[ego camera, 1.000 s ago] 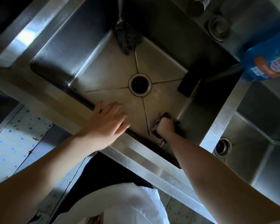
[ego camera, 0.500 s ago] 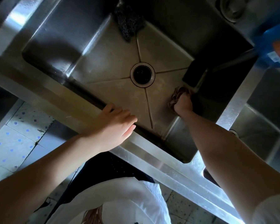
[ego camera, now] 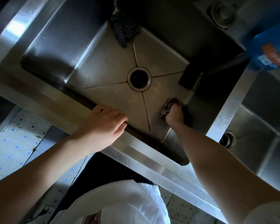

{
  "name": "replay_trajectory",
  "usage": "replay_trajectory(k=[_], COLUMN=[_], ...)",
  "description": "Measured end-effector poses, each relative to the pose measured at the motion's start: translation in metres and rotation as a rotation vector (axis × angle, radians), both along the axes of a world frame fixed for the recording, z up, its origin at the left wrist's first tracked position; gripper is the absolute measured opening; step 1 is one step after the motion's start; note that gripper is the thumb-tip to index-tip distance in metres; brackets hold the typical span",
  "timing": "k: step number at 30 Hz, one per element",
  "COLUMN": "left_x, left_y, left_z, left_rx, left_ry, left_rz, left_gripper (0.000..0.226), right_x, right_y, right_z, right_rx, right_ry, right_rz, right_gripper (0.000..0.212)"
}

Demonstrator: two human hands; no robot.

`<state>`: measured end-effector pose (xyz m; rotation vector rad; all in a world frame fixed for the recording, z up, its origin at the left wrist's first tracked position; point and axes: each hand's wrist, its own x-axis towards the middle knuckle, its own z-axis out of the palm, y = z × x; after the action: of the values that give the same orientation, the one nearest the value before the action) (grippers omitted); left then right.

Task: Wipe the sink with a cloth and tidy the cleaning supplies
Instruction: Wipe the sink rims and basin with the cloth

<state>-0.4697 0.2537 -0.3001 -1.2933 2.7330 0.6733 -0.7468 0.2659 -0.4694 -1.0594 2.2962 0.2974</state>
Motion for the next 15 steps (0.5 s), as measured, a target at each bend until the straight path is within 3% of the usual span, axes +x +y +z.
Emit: replay_trajectory(k=[5, 15], left_x=[0.011, 0.032], left_y=[-0.008, -0.026], left_z=[-0.003, -0.007], left_rx=[-0.027, -0.073], left_ry=[0.0, 0.004], left_rz=[0.018, 0.101], left_gripper=[0.03, 0.024], right_x=[-0.027, 0.044], right_y=[-0.021, -0.051], right_z=[-0.006, -0.007], right_rx=[-0.088, -0.228], right_ry=[0.018, -0.17], right_rz=[-0.021, 0.015], right_gripper=[0.056, 0.028])
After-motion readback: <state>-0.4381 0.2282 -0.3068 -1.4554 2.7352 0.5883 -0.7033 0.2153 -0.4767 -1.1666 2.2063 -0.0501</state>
